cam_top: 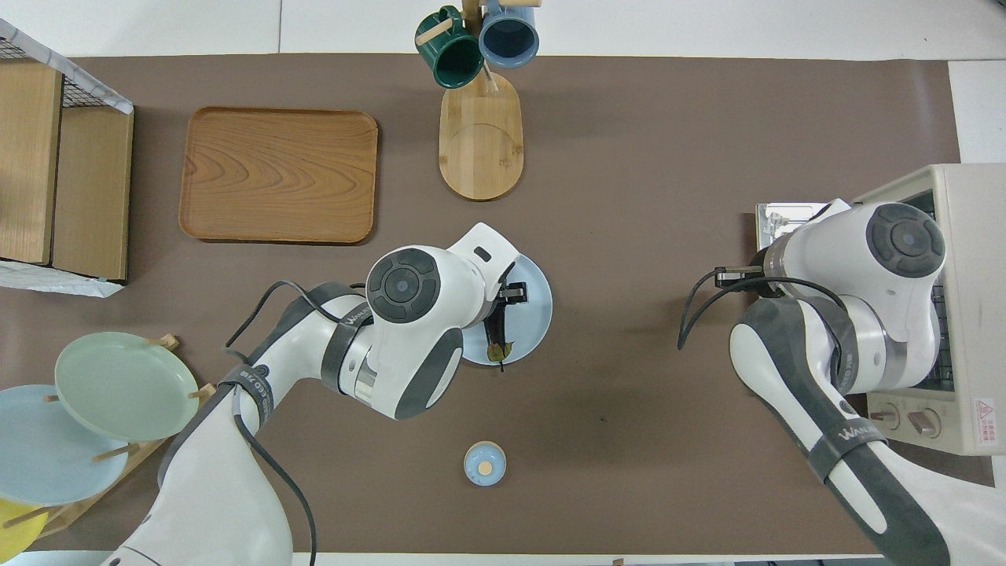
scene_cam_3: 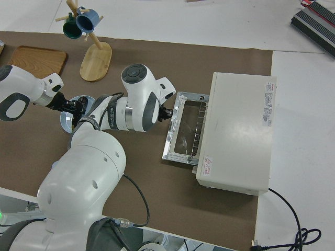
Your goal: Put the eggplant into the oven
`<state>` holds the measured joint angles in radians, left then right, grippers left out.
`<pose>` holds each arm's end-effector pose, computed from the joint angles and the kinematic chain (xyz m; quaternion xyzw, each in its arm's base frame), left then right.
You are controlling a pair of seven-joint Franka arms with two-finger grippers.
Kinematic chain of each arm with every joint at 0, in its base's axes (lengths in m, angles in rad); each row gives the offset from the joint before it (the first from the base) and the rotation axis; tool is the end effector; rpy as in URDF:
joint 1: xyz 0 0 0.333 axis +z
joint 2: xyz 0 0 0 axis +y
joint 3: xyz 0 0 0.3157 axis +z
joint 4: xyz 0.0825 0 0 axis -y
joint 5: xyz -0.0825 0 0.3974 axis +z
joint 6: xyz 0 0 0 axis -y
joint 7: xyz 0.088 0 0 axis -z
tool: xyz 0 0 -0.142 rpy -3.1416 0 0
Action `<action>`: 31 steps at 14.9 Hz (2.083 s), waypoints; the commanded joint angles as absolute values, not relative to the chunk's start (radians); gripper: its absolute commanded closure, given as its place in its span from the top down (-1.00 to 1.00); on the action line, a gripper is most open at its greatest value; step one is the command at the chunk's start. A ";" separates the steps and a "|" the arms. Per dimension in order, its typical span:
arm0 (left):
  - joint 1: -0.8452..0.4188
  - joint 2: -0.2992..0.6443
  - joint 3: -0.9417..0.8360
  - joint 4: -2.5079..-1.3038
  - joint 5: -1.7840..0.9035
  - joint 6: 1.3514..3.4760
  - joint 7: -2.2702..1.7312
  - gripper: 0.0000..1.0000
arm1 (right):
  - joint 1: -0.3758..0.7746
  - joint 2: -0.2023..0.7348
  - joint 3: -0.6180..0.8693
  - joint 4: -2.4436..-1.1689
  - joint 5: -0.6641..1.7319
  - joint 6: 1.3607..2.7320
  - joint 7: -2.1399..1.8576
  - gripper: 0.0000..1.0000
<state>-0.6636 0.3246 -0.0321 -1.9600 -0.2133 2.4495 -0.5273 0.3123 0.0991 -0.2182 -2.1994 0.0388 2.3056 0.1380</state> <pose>0.4914 -0.4159 0.2830 0.9935 -0.0062 0.0212 0.1119 0.5515 0.0536 0.2962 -0.9994 0.0343 -0.0044 0.0043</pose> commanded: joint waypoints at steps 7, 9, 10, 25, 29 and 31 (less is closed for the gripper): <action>-0.451 0.253 -0.026 -1.686 -0.193 2.019 -0.414 1.00 | 0.377 0.118 -0.149 -2.111 0.069 2.238 0.182 1.00; -0.393 0.227 -0.026 -1.660 -0.135 1.945 -0.373 1.00 | 0.434 0.133 -0.140 -2.048 0.069 2.212 0.254 1.00; -0.356 0.212 -0.026 -1.652 -0.124 1.915 -0.332 1.00 | 0.487 0.144 -0.140 -2.022 0.069 2.212 0.324 1.00; -0.138 -0.100 -0.028 -1.783 -0.044 1.624 -0.080 1.00 | 0.910 0.483 -0.133 -1.706 -0.044 2.244 0.807 0.67; -0.143 -0.055 -0.028 -1.692 -0.029 1.644 -0.077 1.00 | 0.928 0.456 -0.132 -1.811 -0.045 2.342 0.810 0.56; -0.146 -0.037 -0.028 -1.637 -0.015 1.622 -0.078 1.00 | 0.937 0.453 -0.132 -1.835 -0.048 2.359 0.810 0.55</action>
